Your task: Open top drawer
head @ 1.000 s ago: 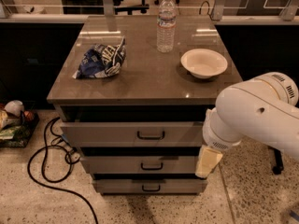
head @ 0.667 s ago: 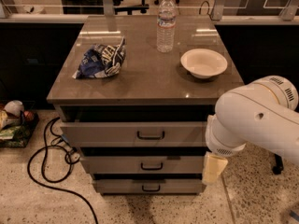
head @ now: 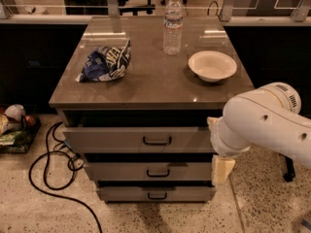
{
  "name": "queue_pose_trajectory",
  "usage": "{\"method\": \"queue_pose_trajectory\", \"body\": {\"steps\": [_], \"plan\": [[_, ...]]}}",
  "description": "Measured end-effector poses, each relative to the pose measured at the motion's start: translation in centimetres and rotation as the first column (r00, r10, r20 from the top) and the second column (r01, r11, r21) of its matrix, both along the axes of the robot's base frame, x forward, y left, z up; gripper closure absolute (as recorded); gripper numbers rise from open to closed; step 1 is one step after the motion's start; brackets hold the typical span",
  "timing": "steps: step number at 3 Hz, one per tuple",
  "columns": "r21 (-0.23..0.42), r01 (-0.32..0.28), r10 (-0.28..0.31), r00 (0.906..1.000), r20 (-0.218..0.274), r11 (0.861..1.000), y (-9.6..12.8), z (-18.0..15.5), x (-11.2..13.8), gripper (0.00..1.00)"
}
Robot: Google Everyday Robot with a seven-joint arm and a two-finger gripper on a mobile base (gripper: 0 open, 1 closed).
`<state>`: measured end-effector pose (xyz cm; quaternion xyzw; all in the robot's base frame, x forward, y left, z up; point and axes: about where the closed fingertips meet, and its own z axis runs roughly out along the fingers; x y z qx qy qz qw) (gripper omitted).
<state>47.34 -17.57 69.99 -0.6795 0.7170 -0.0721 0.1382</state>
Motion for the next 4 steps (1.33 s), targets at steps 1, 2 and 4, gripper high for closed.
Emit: {"method": "queue_pose_trajectory", "body": {"steps": [1, 2, 4], "plan": [[0.066, -0.078, 0.076, 0.9967, 0.029, 0.995, 0.5, -2.1, 2.5, 0.00], [0.121, -0.126, 0.121, 0.9913, 0.051, 0.985, 1.3, -4.3, 4.7, 0.00], [0.158, -0.137, 0.126, 0.9891, 0.077, 0.978, 2.1, -5.9, 6.6, 0.39]]}}
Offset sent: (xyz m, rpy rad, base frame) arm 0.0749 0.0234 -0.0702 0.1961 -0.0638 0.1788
